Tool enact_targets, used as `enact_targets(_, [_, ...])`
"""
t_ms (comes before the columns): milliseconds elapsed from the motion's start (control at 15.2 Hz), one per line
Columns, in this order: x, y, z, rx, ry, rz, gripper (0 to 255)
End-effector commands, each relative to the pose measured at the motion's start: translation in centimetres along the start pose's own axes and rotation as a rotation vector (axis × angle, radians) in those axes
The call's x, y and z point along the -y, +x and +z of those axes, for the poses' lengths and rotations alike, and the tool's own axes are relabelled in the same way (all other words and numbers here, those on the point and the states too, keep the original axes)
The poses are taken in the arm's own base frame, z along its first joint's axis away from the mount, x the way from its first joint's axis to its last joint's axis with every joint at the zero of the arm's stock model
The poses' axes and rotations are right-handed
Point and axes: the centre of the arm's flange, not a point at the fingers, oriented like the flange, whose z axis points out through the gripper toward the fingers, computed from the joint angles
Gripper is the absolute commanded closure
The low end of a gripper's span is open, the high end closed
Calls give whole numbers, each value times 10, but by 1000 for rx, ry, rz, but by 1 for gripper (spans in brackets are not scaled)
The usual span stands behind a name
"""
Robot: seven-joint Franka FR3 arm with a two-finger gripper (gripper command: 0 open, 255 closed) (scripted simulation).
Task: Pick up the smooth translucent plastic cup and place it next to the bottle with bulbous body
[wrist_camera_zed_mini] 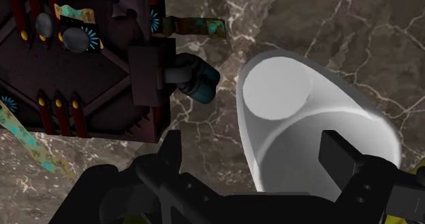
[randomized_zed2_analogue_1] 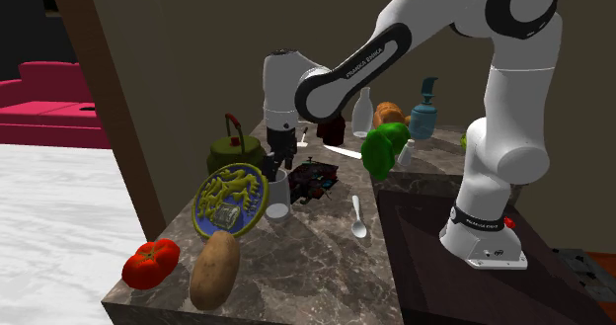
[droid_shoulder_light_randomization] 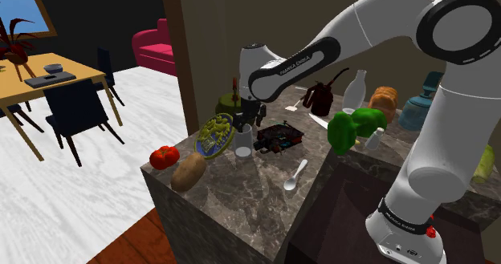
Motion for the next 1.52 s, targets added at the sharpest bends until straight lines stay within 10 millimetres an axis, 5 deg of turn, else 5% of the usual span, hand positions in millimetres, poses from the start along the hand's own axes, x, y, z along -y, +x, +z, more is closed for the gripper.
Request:
enact_targets(0, [-2,-4,8,18,-7,0,0])
enact_targets(132, [-2,-4,8,18,-7,0,0])
enact_targets(198, [-3,-5,7,18,-7,0,255])
enact_targets(792, [-2,-4,8,18,-7,0,255])
enact_targets(1452, [-3,1,-44,18,-7,0,255])
